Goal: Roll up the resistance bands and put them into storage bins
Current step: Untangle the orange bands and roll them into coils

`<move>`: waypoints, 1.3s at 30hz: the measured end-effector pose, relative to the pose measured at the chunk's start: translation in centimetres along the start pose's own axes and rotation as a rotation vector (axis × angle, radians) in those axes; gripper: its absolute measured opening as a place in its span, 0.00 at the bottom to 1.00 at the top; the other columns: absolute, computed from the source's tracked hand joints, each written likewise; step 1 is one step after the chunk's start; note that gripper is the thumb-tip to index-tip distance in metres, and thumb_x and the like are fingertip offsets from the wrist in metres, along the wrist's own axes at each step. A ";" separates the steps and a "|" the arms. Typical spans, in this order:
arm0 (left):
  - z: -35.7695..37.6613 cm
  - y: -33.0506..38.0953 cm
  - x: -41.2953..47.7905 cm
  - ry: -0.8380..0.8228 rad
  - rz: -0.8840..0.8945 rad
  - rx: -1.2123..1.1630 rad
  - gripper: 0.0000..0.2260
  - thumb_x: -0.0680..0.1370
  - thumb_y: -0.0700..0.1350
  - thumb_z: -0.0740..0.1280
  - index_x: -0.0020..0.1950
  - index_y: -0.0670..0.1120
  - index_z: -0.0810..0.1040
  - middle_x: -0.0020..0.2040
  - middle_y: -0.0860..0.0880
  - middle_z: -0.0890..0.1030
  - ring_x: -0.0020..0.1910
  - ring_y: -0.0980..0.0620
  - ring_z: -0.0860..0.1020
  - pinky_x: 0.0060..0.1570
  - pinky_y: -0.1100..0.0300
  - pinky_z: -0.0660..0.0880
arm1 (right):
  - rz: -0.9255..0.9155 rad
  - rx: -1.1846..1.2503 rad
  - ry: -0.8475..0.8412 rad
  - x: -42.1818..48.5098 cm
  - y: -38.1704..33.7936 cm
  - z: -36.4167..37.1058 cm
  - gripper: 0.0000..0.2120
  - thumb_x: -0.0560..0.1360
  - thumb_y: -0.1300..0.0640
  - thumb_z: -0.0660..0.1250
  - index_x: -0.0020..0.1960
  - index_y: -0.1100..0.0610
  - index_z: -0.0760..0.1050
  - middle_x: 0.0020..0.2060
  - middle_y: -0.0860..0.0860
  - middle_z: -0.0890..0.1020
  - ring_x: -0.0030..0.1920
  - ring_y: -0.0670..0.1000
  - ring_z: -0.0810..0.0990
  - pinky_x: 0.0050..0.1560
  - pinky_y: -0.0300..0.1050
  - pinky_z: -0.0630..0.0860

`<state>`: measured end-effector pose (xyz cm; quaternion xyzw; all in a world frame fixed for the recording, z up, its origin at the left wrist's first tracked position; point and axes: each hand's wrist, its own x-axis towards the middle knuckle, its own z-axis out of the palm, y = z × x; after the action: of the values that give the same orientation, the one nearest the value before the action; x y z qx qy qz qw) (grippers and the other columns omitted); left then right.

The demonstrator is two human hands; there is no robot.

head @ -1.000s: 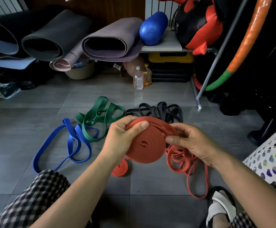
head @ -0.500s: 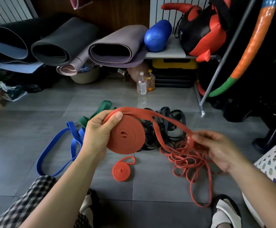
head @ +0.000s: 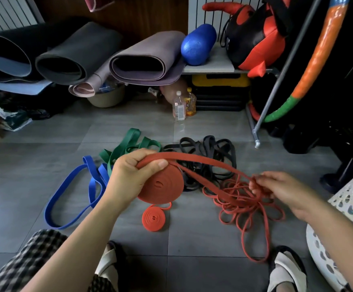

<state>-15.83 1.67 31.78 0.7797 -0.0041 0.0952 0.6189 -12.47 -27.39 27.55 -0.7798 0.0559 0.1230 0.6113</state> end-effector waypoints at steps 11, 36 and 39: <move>1.9 0.2 0.0 -0.298 0.204 0.207 0.05 0.66 0.48 0.72 0.40 0.56 0.80 0.39 0.57 0.82 0.37 0.62 0.79 0.40 0.70 0.74 | -0.407 -0.101 -0.421 -1.9 -4.4 7.8 0.19 0.63 0.53 0.71 0.53 0.44 0.75 0.50 0.44 0.82 0.53 0.43 0.79 0.59 0.39 0.74; 4.6 -0.7 0.4 0.247 -0.175 -0.320 0.03 0.72 0.42 0.70 0.39 0.49 0.81 0.34 0.55 0.82 0.35 0.59 0.79 0.35 0.65 0.76 | -0.247 0.263 -0.192 -1.2 -3.3 9.1 0.06 0.74 0.55 0.64 0.44 0.49 0.79 0.36 0.43 0.84 0.39 0.40 0.82 0.44 0.35 0.77; 5.0 -0.6 0.6 0.285 -0.233 -0.390 0.03 0.73 0.43 0.70 0.39 0.47 0.80 0.32 0.55 0.81 0.33 0.58 0.79 0.33 0.65 0.76 | -0.254 0.188 -0.169 -0.9 -3.5 8.9 0.07 0.75 0.56 0.64 0.43 0.49 0.79 0.36 0.42 0.84 0.40 0.40 0.81 0.45 0.36 0.77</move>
<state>-14.47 -2.97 30.18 0.6196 0.1545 0.1297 0.7585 -13.61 -17.97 29.07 -0.7069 -0.0837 0.1042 0.6946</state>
